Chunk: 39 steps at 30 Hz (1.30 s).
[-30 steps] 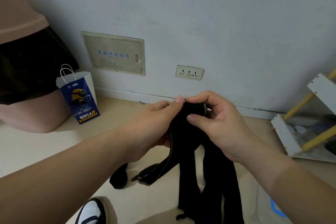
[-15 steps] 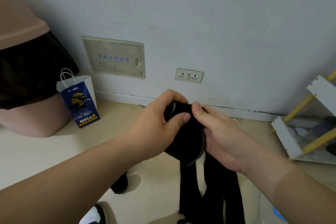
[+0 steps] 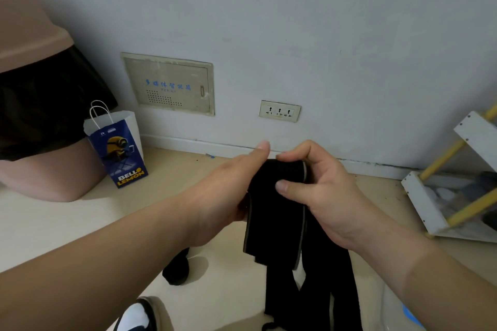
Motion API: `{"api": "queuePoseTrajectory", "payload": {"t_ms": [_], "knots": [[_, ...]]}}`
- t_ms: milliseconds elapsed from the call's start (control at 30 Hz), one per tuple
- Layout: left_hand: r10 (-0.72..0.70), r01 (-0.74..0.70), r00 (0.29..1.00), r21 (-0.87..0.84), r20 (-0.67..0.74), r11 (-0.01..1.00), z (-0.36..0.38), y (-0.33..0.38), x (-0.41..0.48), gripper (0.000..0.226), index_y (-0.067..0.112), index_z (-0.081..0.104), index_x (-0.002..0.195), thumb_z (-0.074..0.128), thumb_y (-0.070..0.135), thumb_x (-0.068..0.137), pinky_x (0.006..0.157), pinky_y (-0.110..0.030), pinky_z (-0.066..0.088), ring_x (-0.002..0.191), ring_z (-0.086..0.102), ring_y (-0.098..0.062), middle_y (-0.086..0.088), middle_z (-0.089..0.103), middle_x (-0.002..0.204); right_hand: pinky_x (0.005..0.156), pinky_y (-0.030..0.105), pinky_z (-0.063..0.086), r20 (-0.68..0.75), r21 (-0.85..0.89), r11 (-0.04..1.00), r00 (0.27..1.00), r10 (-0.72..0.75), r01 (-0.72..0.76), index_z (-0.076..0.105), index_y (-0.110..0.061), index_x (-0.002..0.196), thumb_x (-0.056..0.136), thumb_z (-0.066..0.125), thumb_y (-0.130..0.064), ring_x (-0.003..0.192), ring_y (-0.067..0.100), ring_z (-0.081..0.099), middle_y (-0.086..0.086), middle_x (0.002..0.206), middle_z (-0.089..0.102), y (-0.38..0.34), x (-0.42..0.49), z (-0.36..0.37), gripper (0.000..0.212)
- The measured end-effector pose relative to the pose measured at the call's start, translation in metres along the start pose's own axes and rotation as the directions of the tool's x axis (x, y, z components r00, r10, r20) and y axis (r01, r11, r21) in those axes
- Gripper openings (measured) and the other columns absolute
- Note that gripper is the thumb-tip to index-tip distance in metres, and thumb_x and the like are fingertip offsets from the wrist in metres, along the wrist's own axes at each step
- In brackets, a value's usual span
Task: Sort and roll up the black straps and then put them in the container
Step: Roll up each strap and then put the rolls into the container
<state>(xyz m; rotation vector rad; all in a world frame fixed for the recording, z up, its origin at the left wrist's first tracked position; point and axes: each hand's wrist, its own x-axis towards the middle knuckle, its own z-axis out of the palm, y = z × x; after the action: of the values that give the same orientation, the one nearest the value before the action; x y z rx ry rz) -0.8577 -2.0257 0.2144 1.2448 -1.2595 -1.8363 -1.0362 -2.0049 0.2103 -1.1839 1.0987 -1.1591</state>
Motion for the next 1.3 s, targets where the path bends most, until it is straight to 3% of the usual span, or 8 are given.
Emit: {"api": "queuePoseTrajectory", "payload": {"t_ms": [100, 233, 367, 633, 867, 1033, 1133, 1300], "knots": [[0.044, -0.025, 0.992, 0.157, -0.115, 0.987, 0.002, 0.003, -0.003, 0.05, 0.024, 0.069, 0.122, 0.049, 0.065, 0.102, 0.105, -0.05, 0.056, 0.11, 0.075, -0.022, -0.004, 0.078, 0.116, 0.079, 0.035, 0.059, 0.002, 0.041, 0.998, 0.999, 0.043, -0.043, 0.076, -0.031, 0.085, 0.067, 0.08, 0.005, 0.089, 0.021, 0.072, 0.007, 0.096, 0.074, 0.002, 0.001, 0.002, 0.041], [0.123, -0.073, 0.967, 0.222, -0.222, 0.972, 0.009, 0.008, -0.005, 0.044, 0.026, 0.068, 0.11, 0.049, 0.065, 0.101, 0.089, -0.042, 0.061, 0.098, 0.075, -0.019, -0.002, 0.076, 0.105, 0.091, 0.042, 0.059, 0.007, 0.178, 0.974, 0.99, 0.14, -0.14, 0.073, -0.013, 0.119, 0.078, 0.074, 0.008, 0.105, 0.034, 0.074, 0.023, 0.119, 0.073, -0.002, 0.003, 0.003, 0.046], [0.218, -0.137, 0.939, 0.292, -0.265, 0.947, 0.017, 0.01, -0.008, 0.041, 0.026, 0.064, 0.096, 0.047, 0.063, 0.102, 0.063, -0.026, 0.047, 0.075, 0.066, -0.008, 0.007, 0.067, 0.082, 0.094, 0.046, 0.058, 0.064, 0.221, 0.955, 0.98, 0.189, -0.198, 0.071, -0.006, 0.123, 0.074, 0.072, -0.011, 0.111, 0.038, 0.073, 0.026, 0.125, 0.072, -0.006, -0.002, 0.005, 0.05], [0.238, -0.164, 0.946, 0.309, -0.219, 0.937, 0.025, 0.004, -0.012, 0.039, 0.029, 0.056, 0.116, 0.038, 0.062, 0.105, 0.066, -0.019, 0.045, 0.081, 0.065, 0.006, 0.011, 0.069, 0.1, 0.115, 0.053, 0.048, 0.075, 0.128, 0.965, 0.972, 0.221, -0.229, 0.065, -0.012, 0.139, 0.102, 0.055, -0.056, 0.126, 0.029, 0.07, 0.016, 0.136, 0.071, -0.006, -0.009, 0.011, 0.059], [0.355, -0.228, 0.918, 0.496, -0.177, 0.838, 0.006, 0.007, -0.014, 0.029, 0.024, 0.059, 0.107, 0.051, 0.052, 0.104, 0.068, -0.02, 0.053, 0.075, 0.065, -0.002, 0.004, 0.069, 0.088, 0.107, 0.051, 0.053, 0.153, -0.068, 0.942, 0.93, 0.335, -0.328, 0.055, -0.039, 0.148, 0.099, 0.028, -0.082, 0.124, 0.02, 0.071, -0.004, 0.136, 0.073, 0.007, -0.005, 0.016, 0.07], [0.473, -0.383, 0.879, 0.5, -0.062, 0.777, -0.002, 0.009, -0.011, 0.009, 0.03, 0.057, 0.112, 0.058, 0.036, 0.106, 0.071, -0.029, 0.057, 0.08, 0.067, -0.009, 0.004, 0.069, 0.09, 0.111, 0.054, 0.051, 0.112, 0.02, 0.957, 0.951, 0.287, -0.291, 0.071, -0.026, 0.133, 0.1, 0.043, -0.072, 0.119, 0.027, 0.074, 0.006, 0.127, 0.078, -0.001, 0.0, 0.017, 0.063], [0.457, -0.406, 0.889, 0.43, -0.017, 0.806, -0.008, 0.009, -0.01, 0.016, 0.033, 0.058, 0.117, 0.065, 0.029, 0.103, 0.076, -0.038, 0.061, 0.089, 0.071, -0.022, -0.002, 0.07, 0.098, 0.094, 0.046, 0.061, 0.041, 0.079, 0.969, 0.972, 0.232, -0.234, 0.072, -0.019, 0.125, 0.098, 0.06, -0.053, 0.108, 0.028, 0.078, 0.009, 0.117, 0.08, -0.004, 0.0, 0.015, 0.045], [0.23, -0.219, 0.968, 0.11, -0.102, 0.969, -0.011, 0.01, -0.006, 0.041, 0.029, 0.068, 0.116, 0.072, 0.047, 0.08, 0.093, -0.043, 0.061, 0.099, 0.076, -0.018, 0.0, 0.074, 0.112, 0.088, 0.052, 0.064, 0.022, 0.167, 0.975, 0.99, 0.143, -0.144, 0.067, -0.014, 0.117, 0.085, 0.074, -0.032, 0.105, 0.036, 0.077, 0.019, 0.115, 0.077, 0.0, 0.002, 0.009, 0.037]]}}
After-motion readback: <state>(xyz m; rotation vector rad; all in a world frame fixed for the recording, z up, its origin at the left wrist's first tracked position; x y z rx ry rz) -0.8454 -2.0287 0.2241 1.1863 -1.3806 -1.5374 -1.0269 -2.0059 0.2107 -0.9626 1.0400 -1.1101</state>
